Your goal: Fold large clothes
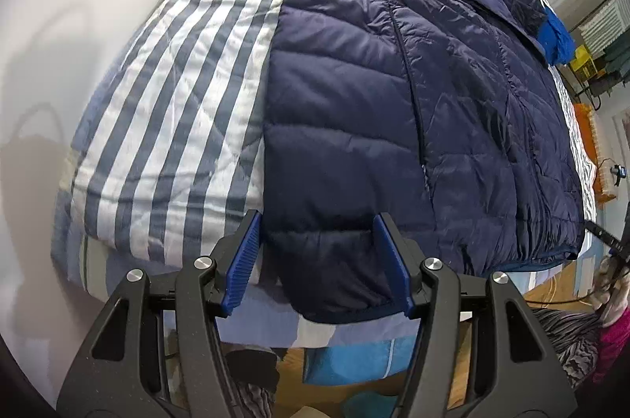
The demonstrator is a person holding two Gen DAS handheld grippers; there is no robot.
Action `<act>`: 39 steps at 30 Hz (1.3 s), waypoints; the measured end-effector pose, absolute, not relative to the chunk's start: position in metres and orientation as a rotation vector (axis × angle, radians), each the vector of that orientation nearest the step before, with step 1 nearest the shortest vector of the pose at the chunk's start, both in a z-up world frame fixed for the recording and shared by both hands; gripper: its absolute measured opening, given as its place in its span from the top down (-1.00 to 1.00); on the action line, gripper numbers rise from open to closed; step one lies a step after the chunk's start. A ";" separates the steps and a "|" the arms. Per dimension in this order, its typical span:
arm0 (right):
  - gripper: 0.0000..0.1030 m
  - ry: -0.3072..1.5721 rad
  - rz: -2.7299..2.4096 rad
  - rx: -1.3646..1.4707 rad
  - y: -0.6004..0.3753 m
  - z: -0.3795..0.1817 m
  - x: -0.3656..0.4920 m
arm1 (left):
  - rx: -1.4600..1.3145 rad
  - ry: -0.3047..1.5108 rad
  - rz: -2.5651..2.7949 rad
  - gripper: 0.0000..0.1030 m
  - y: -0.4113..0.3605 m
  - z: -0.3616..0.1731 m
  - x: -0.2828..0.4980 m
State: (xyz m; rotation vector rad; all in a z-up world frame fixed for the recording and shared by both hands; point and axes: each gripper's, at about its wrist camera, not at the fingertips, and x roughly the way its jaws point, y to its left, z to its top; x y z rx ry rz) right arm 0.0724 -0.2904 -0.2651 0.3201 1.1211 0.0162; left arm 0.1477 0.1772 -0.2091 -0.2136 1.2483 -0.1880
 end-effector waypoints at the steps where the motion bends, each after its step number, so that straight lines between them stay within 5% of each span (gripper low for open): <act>1: -0.48 1.125 0.019 0.325 -0.290 -0.268 0.071 | -0.221 1.248 -0.191 -0.16 0.178 -0.209 0.146; 4: -0.48 1.141 0.029 0.354 -0.290 -0.277 0.066 | -0.249 1.245 -0.198 -0.12 0.181 -0.209 0.142; 8: -0.43 1.148 0.057 0.393 -0.290 -0.283 0.061 | -0.260 1.247 -0.221 0.18 0.179 -0.209 0.137; 15: 0.17 1.170 0.188 0.444 -0.278 -0.289 0.059 | -0.222 1.224 -0.258 0.65 0.168 -0.206 0.129; 18: 0.28 1.170 0.226 0.464 -0.272 -0.290 0.062 | -0.238 1.213 -0.263 0.68 0.169 -0.204 0.128; 23: 0.07 1.164 0.245 0.476 -0.268 -0.291 0.066 | -0.257 1.231 -0.268 0.42 0.169 -0.211 0.126; 24: -0.10 1.166 0.235 0.484 -0.268 -0.293 0.067 | -0.249 1.233 -0.270 0.42 0.168 -0.211 0.126; 28: -0.11 1.168 0.253 0.525 -0.266 -0.298 0.070 | -0.258 1.230 -0.283 0.59 0.171 -0.212 0.125; 33: 0.56 1.164 0.294 0.541 -0.264 -0.294 0.075 | -0.333 1.213 -0.317 0.84 0.183 -0.208 0.124; 39: 0.77 1.155 0.307 0.593 -0.272 -0.290 0.081 | -0.420 1.197 -0.321 0.87 0.194 -0.203 0.122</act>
